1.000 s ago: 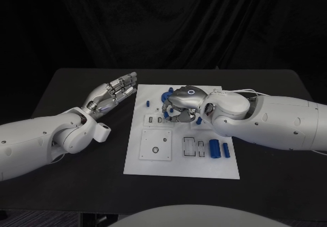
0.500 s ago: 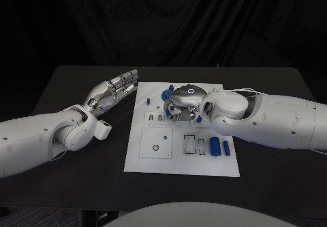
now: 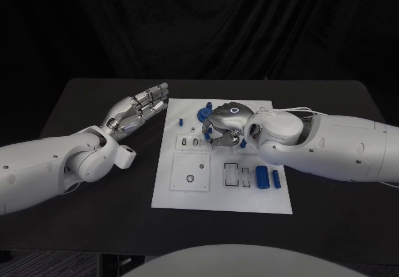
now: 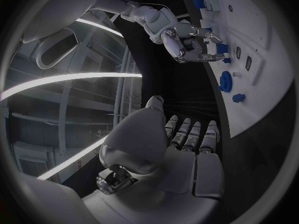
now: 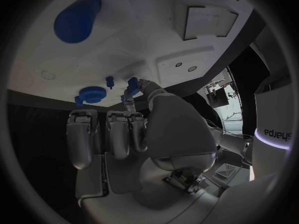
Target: Assemble the parts on the task board
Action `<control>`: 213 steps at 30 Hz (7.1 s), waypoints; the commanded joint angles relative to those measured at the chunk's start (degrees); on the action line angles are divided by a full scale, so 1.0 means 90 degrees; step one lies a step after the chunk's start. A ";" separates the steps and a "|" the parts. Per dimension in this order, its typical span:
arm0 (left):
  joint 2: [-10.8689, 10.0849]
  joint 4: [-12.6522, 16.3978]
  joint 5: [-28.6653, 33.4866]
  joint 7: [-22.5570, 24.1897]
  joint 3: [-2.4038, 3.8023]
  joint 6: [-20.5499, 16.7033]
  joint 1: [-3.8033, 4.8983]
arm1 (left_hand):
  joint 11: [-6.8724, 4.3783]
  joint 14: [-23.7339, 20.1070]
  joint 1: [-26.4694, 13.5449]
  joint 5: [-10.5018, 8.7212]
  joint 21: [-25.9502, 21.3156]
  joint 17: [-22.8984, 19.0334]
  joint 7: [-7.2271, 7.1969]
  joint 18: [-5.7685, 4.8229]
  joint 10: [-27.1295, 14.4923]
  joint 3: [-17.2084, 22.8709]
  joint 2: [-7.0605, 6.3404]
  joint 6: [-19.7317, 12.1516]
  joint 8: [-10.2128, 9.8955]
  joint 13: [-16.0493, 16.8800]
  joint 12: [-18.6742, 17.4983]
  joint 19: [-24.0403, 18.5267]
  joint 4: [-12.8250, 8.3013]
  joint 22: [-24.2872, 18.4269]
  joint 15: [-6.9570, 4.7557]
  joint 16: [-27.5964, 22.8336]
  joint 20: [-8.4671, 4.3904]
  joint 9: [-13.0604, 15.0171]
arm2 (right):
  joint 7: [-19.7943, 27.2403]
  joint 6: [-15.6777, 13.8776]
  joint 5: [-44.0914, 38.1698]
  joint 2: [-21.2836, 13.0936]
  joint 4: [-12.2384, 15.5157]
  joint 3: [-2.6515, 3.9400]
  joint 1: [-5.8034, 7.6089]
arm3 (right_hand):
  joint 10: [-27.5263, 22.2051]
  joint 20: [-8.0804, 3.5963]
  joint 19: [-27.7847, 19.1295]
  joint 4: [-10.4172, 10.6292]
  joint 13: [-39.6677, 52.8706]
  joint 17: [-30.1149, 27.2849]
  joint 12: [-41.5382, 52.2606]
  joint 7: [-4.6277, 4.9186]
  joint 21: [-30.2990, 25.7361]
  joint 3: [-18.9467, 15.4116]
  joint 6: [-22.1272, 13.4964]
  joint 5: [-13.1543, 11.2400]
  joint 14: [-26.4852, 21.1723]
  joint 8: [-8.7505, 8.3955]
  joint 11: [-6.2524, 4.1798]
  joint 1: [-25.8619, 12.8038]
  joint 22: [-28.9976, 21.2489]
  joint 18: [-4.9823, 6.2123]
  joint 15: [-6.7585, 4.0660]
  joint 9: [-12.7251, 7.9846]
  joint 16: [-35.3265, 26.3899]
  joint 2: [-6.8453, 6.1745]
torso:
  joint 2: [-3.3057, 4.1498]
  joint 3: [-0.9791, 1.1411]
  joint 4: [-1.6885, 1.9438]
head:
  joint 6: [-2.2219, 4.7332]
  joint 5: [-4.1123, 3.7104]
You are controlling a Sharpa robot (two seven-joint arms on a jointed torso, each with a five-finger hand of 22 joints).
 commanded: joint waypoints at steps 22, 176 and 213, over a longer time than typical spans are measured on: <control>0.0045 -0.0024 -0.0018 0.0626 0.0005 0.0098 -0.0004 | -0.0003 -0.0002 0.0068 0.0041 0.0032 0.0006 -0.0014 0.0115 -0.0056 0.0029 0.0003 -0.0035 0.0011 -0.0009 -0.0033 -0.0009 -0.0005 0.0007 0.0042 0.0030 0.0041 -0.0006 | -0.0224 0.0119 -0.0157 0.0068 -0.0050 0.0005 -0.0059 | 0.0663 0.0086 0.0547 -0.0064 0.1677 0.1551 0.0017 0.0085 -0.0078 0.0025 -0.0168 -0.0100 0.0643 -0.0089 0.0095 -0.0056 0.1610 0.0000 0.0089 0.0273 -0.0032 -0.0032 | -0.0002 -0.0004 0.0015 | -0.0014 -0.0042; 0.2849 -0.0893 -0.6280 -0.7883 0.0008 0.0273 0.0681 | -0.1375 0.9463 -0.1869 -0.1430 0.9293 0.9850 0.0015 -0.0871 0.9158 -0.0121 -0.0421 0.4749 0.3343 0.9765 0.8750 0.9000 0.0094 0.9193 -0.1736 0.9435 -0.1725 0.4919 | 0.0335 -0.0672 0.1330 -0.1769 -0.0019 0.0003 0.0399 | 0.0663 0.0163 0.0378 0.0832 0.1677 0.1319 0.0017 0.0141 -0.0410 -0.0394 -0.0658 -0.1281 0.0581 -0.0688 0.0156 -0.0371 0.1499 0.0085 0.0152 -0.0831 -0.0171 0.0350 | -0.0880 0.0307 -0.0234 | -0.0120 0.0407; 0.3023 -0.1205 -0.6451 -0.7431 0.0008 0.0245 0.0278 | -0.1415 0.9463 -0.1954 -0.1402 0.9261 0.9850 -0.0025 -0.0863 0.9158 0.0075 -0.0380 0.4822 0.3309 0.9765 0.8750 0.8987 0.0087 0.9162 -0.1772 0.9435 -0.1761 0.5215 | 0.0400 -0.0862 0.1330 -0.1698 -0.0106 0.0002 0.0395 | 0.0663 0.0161 0.0387 0.0819 0.1677 0.1330 0.0017 0.0145 -0.0394 -0.0373 -0.0636 -0.1210 0.0584 -0.0692 0.0156 -0.0351 0.1505 0.0081 0.0151 -0.0842 -0.0164 0.0342 | -0.0868 0.0319 -0.0209 | -0.0120 0.0369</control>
